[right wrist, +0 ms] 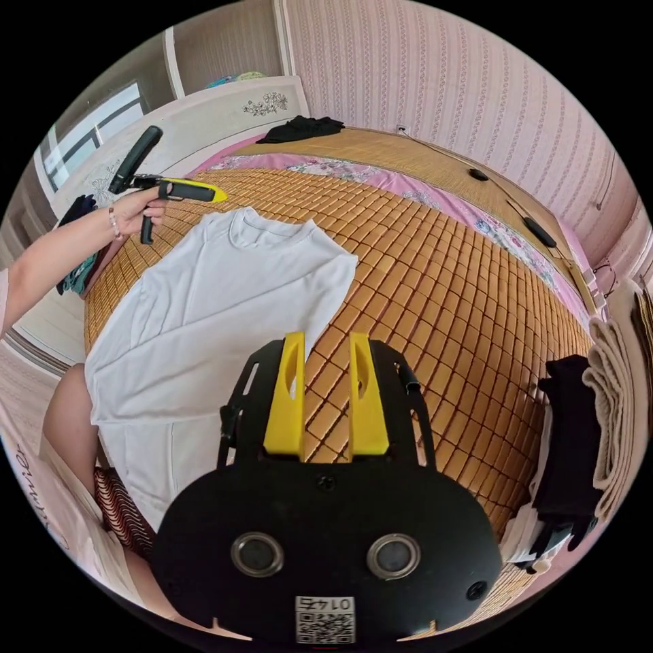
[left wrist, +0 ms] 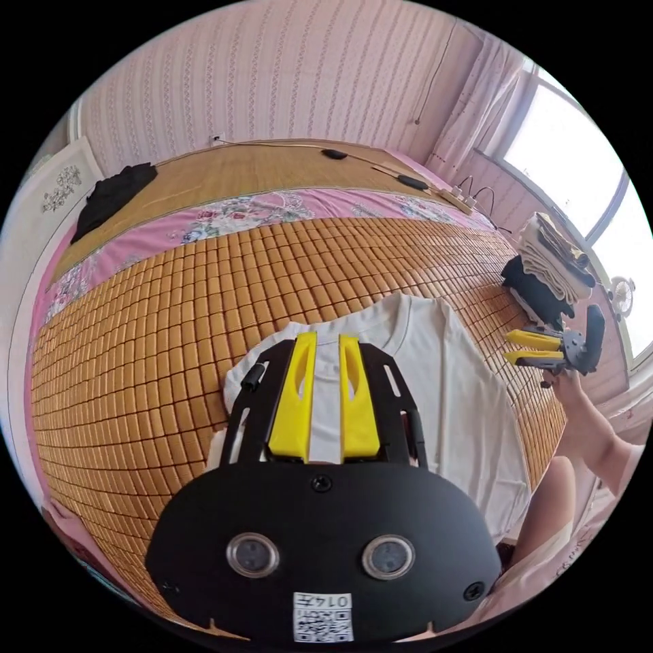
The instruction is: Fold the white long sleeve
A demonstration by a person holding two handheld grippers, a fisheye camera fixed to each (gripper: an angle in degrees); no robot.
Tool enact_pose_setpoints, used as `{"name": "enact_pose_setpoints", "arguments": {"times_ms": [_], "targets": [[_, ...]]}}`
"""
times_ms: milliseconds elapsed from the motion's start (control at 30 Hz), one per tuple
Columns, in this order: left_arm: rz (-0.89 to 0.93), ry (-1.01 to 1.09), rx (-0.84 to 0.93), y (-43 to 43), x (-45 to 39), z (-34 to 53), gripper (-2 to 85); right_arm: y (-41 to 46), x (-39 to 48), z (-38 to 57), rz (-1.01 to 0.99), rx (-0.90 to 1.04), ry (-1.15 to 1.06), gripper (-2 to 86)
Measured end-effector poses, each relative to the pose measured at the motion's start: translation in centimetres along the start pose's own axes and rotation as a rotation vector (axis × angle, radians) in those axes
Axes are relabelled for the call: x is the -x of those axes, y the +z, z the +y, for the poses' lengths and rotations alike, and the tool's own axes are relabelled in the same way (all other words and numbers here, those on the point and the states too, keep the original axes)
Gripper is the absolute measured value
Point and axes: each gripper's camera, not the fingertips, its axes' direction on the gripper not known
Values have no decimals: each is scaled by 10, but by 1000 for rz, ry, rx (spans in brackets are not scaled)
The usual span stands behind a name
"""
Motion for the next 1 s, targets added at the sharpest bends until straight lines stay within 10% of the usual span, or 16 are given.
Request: {"name": "enact_pose_setpoints", "arguments": {"times_ms": [1000], "targets": [[52,-303,-291,-82,101,107,-9,-44,-109,-64,-57,-128,338,3]]}}
